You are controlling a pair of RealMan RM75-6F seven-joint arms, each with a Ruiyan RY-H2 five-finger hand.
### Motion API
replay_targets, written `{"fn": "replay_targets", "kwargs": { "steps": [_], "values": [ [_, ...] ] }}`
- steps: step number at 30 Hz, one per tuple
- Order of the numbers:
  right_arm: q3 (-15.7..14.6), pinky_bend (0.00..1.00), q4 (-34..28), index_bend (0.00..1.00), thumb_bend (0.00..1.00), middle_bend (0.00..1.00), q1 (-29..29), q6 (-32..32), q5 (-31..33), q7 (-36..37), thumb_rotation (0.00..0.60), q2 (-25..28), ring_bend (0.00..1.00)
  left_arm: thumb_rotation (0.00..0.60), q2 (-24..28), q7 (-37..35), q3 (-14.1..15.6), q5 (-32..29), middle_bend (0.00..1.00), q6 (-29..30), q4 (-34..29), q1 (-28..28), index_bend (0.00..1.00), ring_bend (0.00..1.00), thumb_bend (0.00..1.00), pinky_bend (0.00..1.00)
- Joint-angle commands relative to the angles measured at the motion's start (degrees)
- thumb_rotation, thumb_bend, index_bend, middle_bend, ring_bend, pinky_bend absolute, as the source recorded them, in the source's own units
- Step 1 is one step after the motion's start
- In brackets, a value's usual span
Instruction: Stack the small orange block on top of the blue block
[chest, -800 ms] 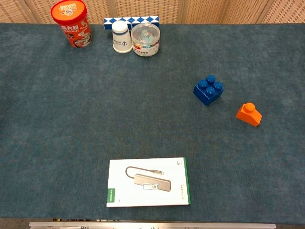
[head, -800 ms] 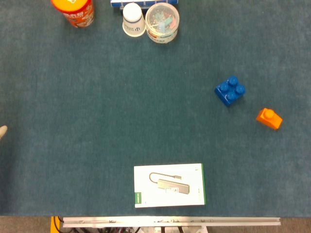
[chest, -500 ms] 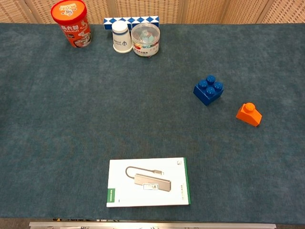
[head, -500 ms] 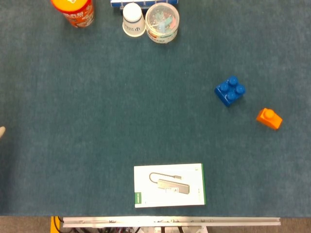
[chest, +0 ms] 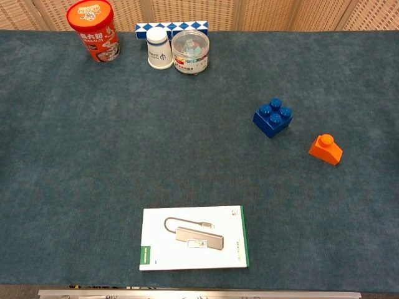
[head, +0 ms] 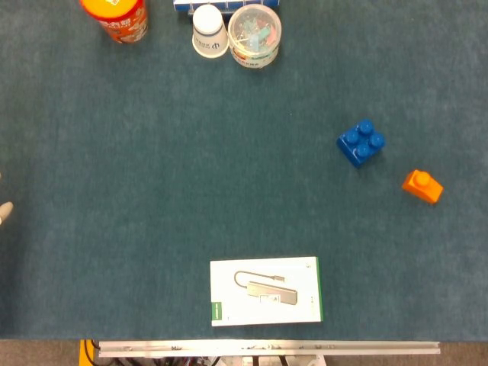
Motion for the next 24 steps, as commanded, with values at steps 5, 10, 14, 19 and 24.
{"fn": "replay_targets", "kwargs": {
  "steps": [5,10,14,19,24],
  "values": [
    [-0.5,0.22,-2.6,0.29,0.2,0.2,-0.9,-0.1,1.0,1.1,0.6,-1.8,0.07,0.6,0.9,0.9,0.4,-0.8,0.46,-1.3,-1.6,-0.2,0.48,0.34,0.12,0.51],
    [0.0,0.15,-5.4,0.32,0.2,0.2,-0.8,-0.3,3.0,-3.5,0.6,-2.8,0.06,0.6,1.4,1.5,0.8,-0.5,0.46,-1.2,-2.6,-0.1,0.48,0.34,0.12,0.51],
    [0.7,0.12,-6.3,0.34,0.2,0.19,-1.0,-0.3,5.8,-7.3,0.6,-4.5,0.05,0.6,1.8,1.4,0.9,-0.3,0.46,-1.0,-3.0,0.0,0.48,0.34,0.12,0.51],
    [1.6,0.1,-6.1,0.36,0.2,0.18,-1.1,0.6,8.7,-12.9,0.6,-7.0,0.03,0.6,2.2,0.9,1.0,0.4,0.46,-0.8,-2.9,0.0,0.49,0.34,0.12,0.51],
    [2.6,0.09,-6.1,0.36,0.2,0.17,-0.8,0.4,12.3,-18.3,0.6,-9.3,0.01,0.6,2.6,0.3,1.1,0.8,0.46,-0.5,-3.1,0.1,0.49,0.34,0.12,0.51]
  ]
}}
